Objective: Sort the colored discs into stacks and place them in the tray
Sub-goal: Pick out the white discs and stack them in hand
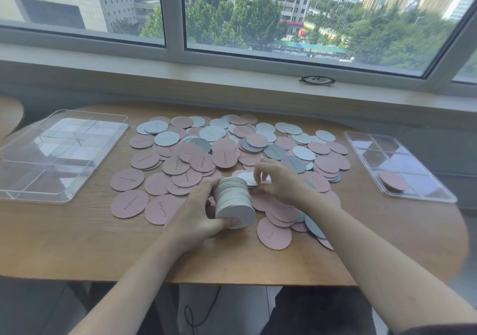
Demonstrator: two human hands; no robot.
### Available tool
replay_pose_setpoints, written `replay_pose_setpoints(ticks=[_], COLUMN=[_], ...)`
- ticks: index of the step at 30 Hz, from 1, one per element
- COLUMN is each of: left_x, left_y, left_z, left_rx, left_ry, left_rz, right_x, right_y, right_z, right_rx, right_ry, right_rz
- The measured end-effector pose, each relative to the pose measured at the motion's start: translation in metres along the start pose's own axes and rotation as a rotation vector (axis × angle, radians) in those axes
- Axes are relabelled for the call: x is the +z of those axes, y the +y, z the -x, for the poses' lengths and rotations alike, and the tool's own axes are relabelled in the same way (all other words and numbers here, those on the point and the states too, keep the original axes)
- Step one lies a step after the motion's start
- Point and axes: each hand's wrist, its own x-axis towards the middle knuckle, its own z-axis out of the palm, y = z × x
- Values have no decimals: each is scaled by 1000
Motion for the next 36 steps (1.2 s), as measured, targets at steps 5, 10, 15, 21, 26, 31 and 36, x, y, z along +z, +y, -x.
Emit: replay_pose_setpoints(ticks=[5, 10, 15, 21, 26, 31, 36], left_x=[-1, -1, 1, 5, 13, 13, 14], left_y=[0, 0, 0, -1, 1, 3, 4], left_z=[1, 1, 1, 3, 4, 6, 4], left_rx=[13, 24, 29, 74, 185, 213, 229], left_ry=[-1, -9, -7, -17, -10, -21, -40], left_rz=[-4, -6, 6, -194, -497, -495, -465], right_x=[-8, -15, -13, 11, 30, 26, 31], right_y=[2, -3, -21, -42, -51, -50, -52], right_z=[3, 8, 18, 33, 51, 56, 60], right_rx=[126, 132, 128, 82, 31, -6, -15], right_ry=[-19, 225, 284, 182, -10, -32, -1], right_rz=[-164, -289, -647, -710, -483, -404, -313])
